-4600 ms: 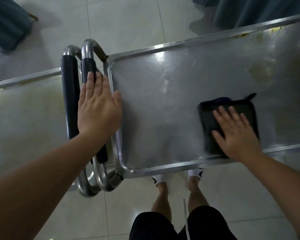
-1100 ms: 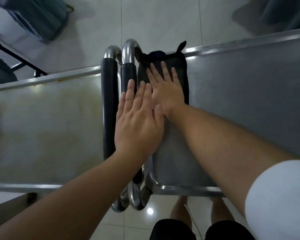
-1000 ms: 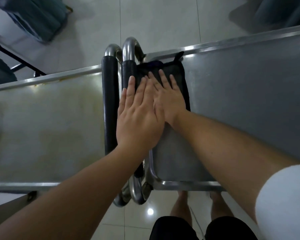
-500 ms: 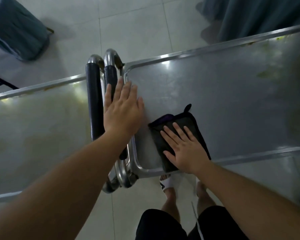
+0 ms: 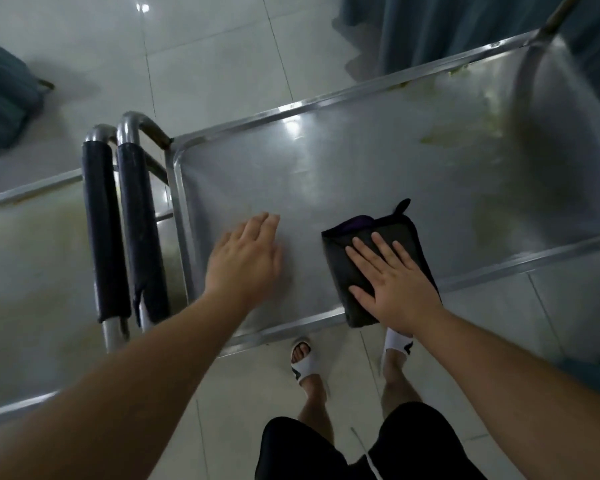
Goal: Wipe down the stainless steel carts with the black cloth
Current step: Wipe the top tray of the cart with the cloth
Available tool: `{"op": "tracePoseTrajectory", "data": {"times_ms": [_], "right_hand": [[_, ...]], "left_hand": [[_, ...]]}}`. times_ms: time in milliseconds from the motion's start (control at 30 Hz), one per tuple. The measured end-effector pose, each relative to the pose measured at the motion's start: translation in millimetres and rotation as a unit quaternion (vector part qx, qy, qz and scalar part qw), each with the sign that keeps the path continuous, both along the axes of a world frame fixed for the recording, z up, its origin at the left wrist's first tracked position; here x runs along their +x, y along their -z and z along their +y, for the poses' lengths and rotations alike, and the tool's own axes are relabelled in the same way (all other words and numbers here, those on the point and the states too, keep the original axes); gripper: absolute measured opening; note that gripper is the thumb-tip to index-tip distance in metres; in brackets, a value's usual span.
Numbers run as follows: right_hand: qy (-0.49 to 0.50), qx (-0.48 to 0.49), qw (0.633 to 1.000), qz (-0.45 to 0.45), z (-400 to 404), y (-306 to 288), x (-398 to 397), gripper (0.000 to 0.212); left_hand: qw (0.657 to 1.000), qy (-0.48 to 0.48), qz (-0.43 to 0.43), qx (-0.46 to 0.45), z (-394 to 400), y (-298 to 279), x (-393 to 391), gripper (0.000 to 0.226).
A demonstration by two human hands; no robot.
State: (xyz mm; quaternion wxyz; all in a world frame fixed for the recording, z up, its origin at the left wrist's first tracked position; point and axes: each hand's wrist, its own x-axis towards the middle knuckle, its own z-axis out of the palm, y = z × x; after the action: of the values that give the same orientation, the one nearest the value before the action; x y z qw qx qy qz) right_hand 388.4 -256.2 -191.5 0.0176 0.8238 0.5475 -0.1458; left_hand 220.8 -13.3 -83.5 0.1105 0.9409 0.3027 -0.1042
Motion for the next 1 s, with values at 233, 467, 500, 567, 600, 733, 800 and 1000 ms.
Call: {"op": "tracePoseTrajectory", "data": {"times_ms": [233,467,500,567,600,733,800,1000], "right_hand": [[-0.012,0.005,1.0,-0.001,-50,3,77,0.074],[0.011,-0.021,1.0,-0.017,-122,-6,182,0.075],[0.017,-0.024,0.999,-0.018,-132,-7,195,0.075],[0.031,-0.025,0.999,-0.023,-149,-7,221,0.077],[0.038,-0.026,0.999,-0.023,-158,-8,234,0.077],[0.084,-0.029,0.996,-0.019,-192,-12,282,0.078],[0.155,-0.026,0.987,-0.019,-207,-13,298,0.079],[0.371,-0.028,0.927,-0.037,-197,-10,300,0.079]], "left_hand": [[0.993,-0.09,-0.008,-0.079,-73,14,69,0.061],[0.98,-0.17,-0.015,-0.098,-121,22,143,0.066],[0.98,-0.175,-0.016,-0.099,-127,22,151,0.066],[0.979,-0.181,-0.021,-0.097,-135,24,165,0.066],[0.978,-0.183,-0.024,-0.094,-138,26,170,0.066],[0.976,-0.195,-0.034,-0.085,-141,36,177,0.065],[0.975,-0.202,-0.035,-0.083,-139,44,176,0.066],[0.979,-0.195,-0.028,-0.046,-129,71,164,0.066]]}}
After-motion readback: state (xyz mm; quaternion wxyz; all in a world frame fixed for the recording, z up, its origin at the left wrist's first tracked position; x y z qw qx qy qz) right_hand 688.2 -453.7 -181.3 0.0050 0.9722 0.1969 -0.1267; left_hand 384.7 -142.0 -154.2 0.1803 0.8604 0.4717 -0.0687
